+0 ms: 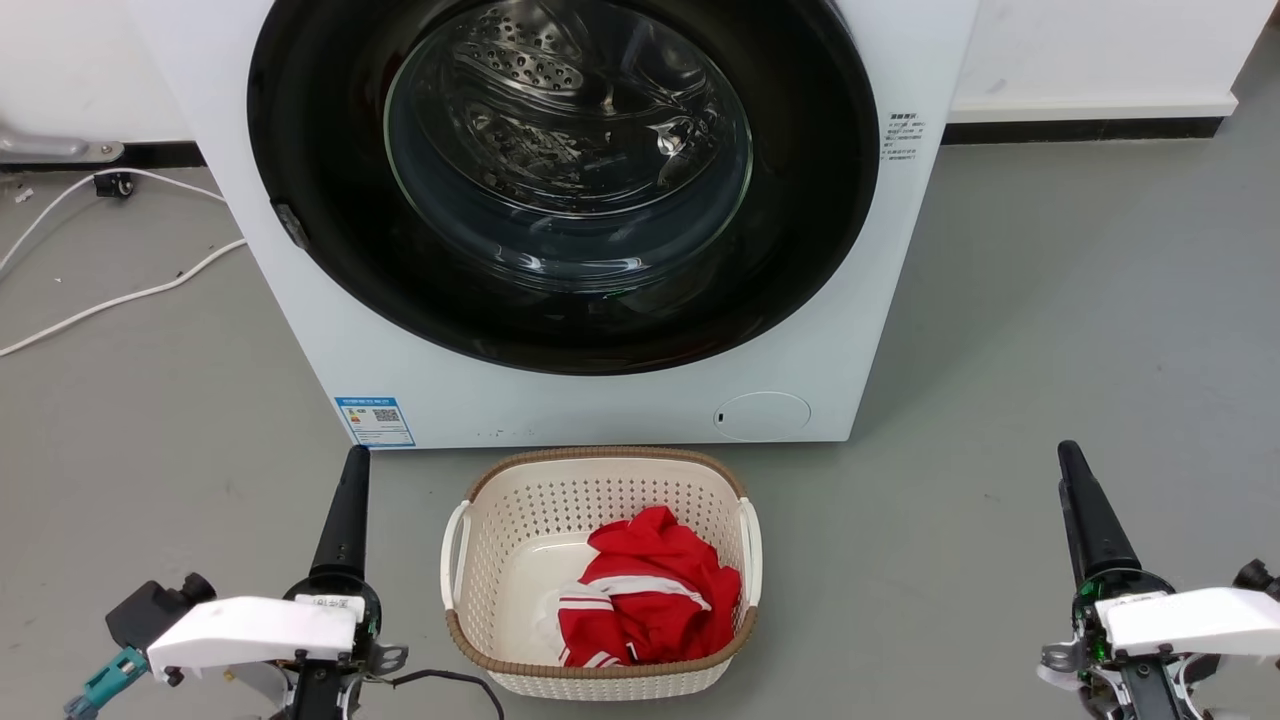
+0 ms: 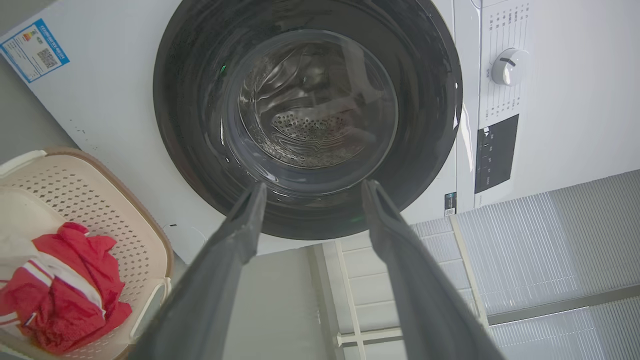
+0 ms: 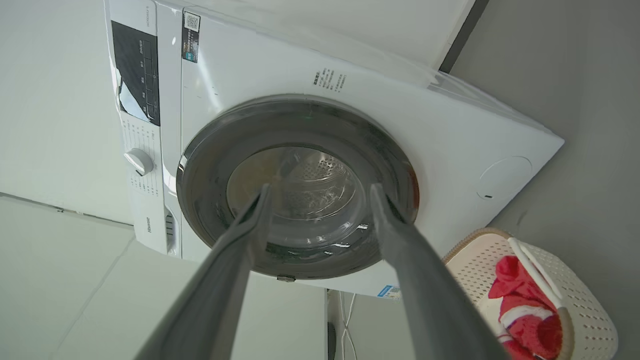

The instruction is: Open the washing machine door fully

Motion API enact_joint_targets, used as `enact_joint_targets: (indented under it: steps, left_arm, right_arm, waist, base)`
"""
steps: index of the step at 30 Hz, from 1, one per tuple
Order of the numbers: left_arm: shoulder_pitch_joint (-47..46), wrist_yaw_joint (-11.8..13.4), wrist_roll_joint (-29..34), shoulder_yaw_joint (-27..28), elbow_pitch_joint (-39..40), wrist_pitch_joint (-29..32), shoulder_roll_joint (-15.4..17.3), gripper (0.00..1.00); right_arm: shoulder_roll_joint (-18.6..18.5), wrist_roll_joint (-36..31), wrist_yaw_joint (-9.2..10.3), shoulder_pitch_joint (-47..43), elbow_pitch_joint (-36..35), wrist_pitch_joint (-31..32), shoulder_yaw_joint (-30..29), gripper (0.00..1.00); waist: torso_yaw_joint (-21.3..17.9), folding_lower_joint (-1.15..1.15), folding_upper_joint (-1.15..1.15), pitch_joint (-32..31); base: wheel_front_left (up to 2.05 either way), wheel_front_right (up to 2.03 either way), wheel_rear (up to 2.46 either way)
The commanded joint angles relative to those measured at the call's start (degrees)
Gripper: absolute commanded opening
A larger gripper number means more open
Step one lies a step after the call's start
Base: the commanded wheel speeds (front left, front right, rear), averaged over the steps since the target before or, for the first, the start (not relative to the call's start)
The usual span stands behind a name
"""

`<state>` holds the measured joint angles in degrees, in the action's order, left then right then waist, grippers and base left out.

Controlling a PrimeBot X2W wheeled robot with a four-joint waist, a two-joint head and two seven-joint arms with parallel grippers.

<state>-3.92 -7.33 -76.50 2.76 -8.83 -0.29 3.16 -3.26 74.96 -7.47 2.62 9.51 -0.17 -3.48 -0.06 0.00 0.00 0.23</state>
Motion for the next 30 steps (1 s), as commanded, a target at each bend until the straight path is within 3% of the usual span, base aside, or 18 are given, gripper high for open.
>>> enact_joint_targets:
  steps: [1,11,30]
  left_arm:
    - [-0.83,-0.1,3.07,0.08,1.64,-0.76,0.17,1.0]
    - [-0.18,0.51,17.72,0.3,4.07,-3.07,0.11,1.0]
    - [0.77,1.47,36.16,-0.66,6.72,-6.31,0.01,1.0]
  right_arm:
    - [-0.07,-3.54,-0.02,0.4,-1.77,-0.71,0.12,1.0]
    - [0.0,-21.06,-0.02,-0.53,-4.62,-3.03,1.16,1.0]
    - [0.12,-38.92,-0.02,-1.72,-7.43,-5.74,2.42,1.0]
  waist:
    - [-0.04,0.0,0.0,0.01]
    - [-0.15,0.0,0.0,0.12]
    - [-0.21,0.0,0.0,-0.03]
  base:
    - [0.0,0.0,0.0]
    - [0.0,0.0,0.0]
    - [0.0,0.0,0.0]
